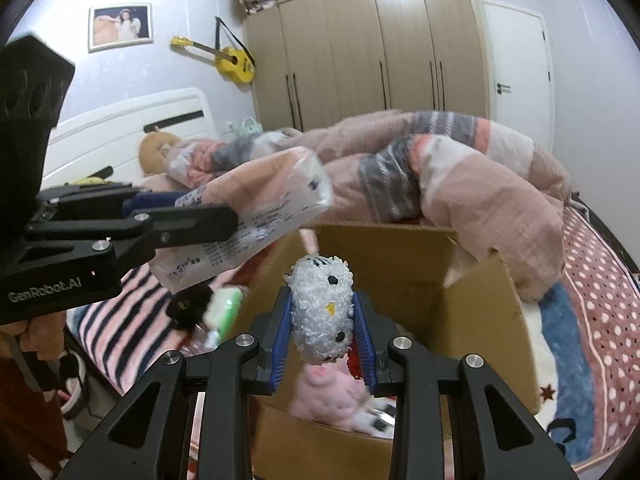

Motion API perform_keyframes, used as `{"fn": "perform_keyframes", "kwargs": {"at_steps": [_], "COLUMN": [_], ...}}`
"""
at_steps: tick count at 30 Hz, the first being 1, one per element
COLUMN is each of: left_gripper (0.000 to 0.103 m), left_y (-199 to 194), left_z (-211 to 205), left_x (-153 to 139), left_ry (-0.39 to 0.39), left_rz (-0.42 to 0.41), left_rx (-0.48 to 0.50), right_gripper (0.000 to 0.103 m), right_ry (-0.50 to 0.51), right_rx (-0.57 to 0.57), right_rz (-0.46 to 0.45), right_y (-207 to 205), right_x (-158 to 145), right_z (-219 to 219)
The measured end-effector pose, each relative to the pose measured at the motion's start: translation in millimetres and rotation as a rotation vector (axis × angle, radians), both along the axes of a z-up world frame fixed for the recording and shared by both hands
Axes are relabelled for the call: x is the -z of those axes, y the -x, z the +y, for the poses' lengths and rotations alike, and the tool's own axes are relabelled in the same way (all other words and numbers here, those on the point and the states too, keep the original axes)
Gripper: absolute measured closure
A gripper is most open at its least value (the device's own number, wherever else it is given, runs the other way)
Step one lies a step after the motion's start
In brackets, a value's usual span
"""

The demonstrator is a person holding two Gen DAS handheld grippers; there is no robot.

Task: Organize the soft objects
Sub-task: 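Lower both held items into the box and open both tools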

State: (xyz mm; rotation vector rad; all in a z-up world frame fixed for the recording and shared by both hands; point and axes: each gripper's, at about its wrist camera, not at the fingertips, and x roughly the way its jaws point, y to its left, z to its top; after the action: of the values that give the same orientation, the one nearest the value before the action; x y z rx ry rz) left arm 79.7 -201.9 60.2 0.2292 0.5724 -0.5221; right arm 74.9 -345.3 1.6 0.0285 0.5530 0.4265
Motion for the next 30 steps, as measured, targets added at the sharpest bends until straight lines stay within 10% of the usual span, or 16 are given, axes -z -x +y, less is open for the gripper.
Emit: {"fn": "perform_keyframes", "kwargs": {"at_steps": [19,24,30], "left_gripper": [0.073,0.033,0.017], "left_y": [-55,-55,-43], "left_z": [-74,-70,-54], "left_x": [38,35,21], "left_ry": [-0.105,-0.121,-0.095], "left_rz": [0.096,0.060,0.007], "left_rx": [0.011,-0.022,-0.043], "right_gripper": [0.062,0.054,0.043], "right_ry": [0.011,0.009,0.022], "right_rx": [-0.058,-0.072,-0.073], "right_rz": [0.075,0.075,0.058], "right_y": [-34,-34,-28], "right_x": [40,38,31], "right_z": [-34,-33,-26]}}
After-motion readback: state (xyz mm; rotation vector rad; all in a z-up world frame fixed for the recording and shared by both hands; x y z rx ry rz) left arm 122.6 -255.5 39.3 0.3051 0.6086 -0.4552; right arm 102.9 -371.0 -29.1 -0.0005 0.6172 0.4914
